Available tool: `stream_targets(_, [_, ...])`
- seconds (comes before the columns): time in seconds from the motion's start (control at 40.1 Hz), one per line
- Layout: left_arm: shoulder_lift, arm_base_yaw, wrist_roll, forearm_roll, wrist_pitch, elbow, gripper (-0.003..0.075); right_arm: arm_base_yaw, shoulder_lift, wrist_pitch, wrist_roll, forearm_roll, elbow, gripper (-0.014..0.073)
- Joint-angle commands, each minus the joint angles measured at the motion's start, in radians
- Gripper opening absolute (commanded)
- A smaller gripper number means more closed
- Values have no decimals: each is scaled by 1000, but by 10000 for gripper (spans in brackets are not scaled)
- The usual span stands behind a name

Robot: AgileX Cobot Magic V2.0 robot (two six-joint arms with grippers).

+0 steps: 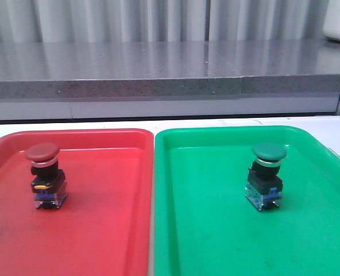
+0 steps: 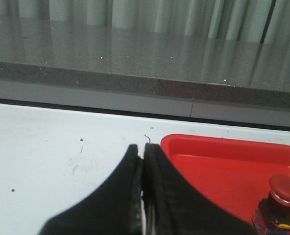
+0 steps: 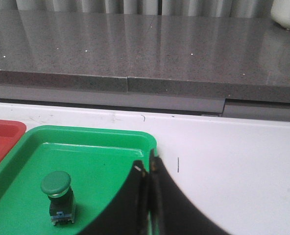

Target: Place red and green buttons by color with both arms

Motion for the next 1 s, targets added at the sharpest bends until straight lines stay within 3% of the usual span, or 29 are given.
stream_targets(0.0, [-17,1,-9,-10,-97,24,-20,-4,10,-81,1,-18,-26,-68])
stream_targets(0.849, [-17,1,-9,-10,-97,24,-20,-4,10,-85,0,-26,-23,-68])
stream_targets(0.974, [-17,1,-9,-10,-97,24,-20,-8,2,-141,-84,37,14,-68])
